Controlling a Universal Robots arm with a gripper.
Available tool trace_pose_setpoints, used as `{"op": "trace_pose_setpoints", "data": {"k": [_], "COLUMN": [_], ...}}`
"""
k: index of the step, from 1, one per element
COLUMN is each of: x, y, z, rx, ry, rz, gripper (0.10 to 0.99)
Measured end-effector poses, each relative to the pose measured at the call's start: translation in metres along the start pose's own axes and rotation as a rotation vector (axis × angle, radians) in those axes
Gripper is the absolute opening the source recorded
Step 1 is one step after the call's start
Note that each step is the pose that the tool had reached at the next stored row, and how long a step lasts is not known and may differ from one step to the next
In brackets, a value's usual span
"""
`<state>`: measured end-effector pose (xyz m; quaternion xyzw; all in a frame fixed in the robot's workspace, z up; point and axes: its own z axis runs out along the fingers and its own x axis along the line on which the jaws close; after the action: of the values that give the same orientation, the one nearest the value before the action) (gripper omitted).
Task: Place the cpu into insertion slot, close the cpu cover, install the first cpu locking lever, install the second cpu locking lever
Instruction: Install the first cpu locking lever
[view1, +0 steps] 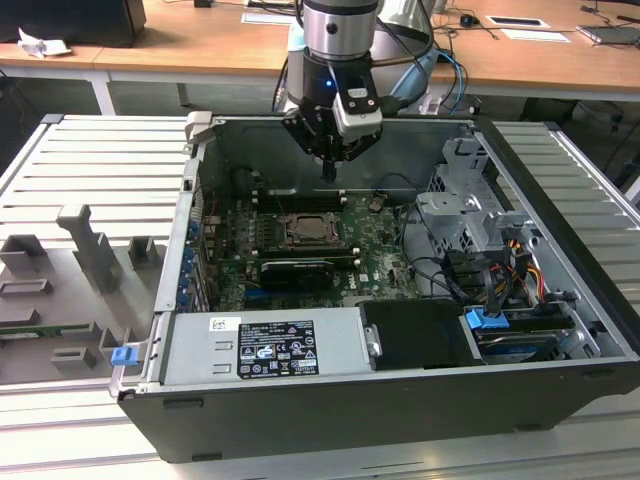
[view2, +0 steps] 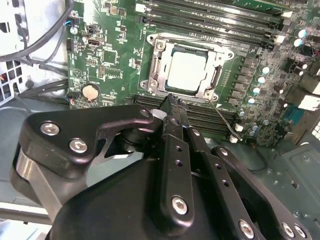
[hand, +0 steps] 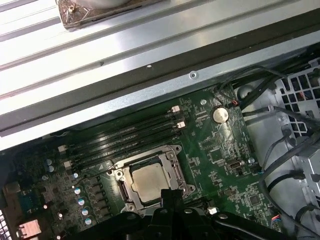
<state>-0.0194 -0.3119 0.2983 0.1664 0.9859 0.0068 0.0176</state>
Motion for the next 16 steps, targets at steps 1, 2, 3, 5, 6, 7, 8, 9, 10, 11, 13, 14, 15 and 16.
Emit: {"op": "trace_pose_setpoints", "data": {"k": [1,2,3,5,6,7,8,9,10,11,13,14,15,16], "x": [0.0000,0.0000,0.0000,0.0000,0.0000,0.0000,0.0000,0.0000,0.0000,0.0000,0.0000,0.0000,0.0000,0.0000], "y": [0.0000,0.0000,0.0000,0.0000,0.0000,0.0000,0.0000,0.0000,0.0000,0.0000,0.0000,0.0000,0.0000,0.0000], "z": [0.0000,0.0000,0.0000,0.0000,0.0000,0.0000,0.0000,0.0000,0.0000,0.0000,0.0000,0.0000,0.0000,0.0000], "rx": [0.000,0.000,0.000,-0.001,-0.001,-0.001,-0.001,-0.002,-0.002,-0.002,-0.002,-0.003,-0.003,-0.003], "ry": [0.0001,0.0001,0.0002,0.0005,0.0006,0.0007,0.0008,0.0009,0.0010,0.0011,0.0014,0.0015,0.0016,0.0017], "rz": [-0.005,-0.010,-0.014,-0.028,-0.032,-0.035,-0.042,-0.049,-0.056,-0.063,-0.075,-0.082,-0.087,-0.092], "gripper": [0.106,0.106,0.106,0.106,0.106,0.106,0.106,0.106,0.106,0.106,0.106,0.106,0.106,0.106]}}
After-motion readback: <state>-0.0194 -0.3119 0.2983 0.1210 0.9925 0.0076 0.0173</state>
